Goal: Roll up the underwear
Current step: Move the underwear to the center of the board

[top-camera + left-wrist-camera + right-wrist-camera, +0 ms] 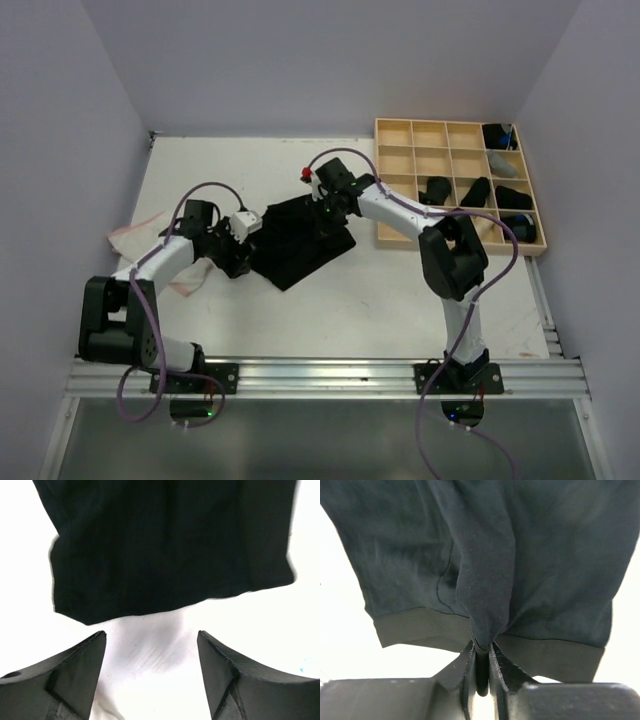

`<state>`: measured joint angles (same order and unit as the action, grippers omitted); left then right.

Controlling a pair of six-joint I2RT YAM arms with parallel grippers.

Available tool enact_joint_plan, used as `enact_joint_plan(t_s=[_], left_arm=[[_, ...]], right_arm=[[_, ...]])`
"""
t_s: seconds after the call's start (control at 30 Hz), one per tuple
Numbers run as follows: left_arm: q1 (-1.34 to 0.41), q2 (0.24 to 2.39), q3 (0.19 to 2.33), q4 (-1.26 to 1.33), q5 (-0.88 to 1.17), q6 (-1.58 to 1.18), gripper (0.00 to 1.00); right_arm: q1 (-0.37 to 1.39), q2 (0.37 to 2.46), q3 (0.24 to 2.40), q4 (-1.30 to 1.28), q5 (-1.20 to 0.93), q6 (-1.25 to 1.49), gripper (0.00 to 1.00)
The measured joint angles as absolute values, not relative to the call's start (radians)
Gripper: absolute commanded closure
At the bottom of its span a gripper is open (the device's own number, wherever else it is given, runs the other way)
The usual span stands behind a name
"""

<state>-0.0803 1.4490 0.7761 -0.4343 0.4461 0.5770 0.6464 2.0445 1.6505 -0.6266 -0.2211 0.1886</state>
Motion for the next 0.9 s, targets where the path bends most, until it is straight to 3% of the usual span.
enact_joint_plan(t_s=[0.13,0.37,0.57,0.77,0.87,0.9], left_arm=[[-0.09,1.268,0.744,-0.449,0.524,0.681,0.21],[-0.256,1.216,0.727,-0.473,0.575,0.884,0.23],[-0.416,1.285,0.724,-0.491,0.571,1.044,0.26],[-0.461,1.414,0.777,-0.545,0.544,1.203,0.27],[-0.48,1.452,0.788,-0.549,0.522,1.277,0.33],[-0.486,1.466,0.788,-0.548,0.513,1.292,0.42]], right_arm=[[0.66,2.135,1.649,-0.643,-0.256,0.192,0.57],[0.631,2.118,1.641,-0.671,-0.301,0.175,0.43],[0.57,1.977,1.625,-0.7,-0.316,0.057,0.4],[0.557,1.946,1.625,-0.765,-0.298,-0.062,0.38],[0.551,1.968,1.627,-0.802,-0.287,-0.089,0.41],[0.549,1.978,1.629,-0.812,-0.281,-0.094,0.42]])
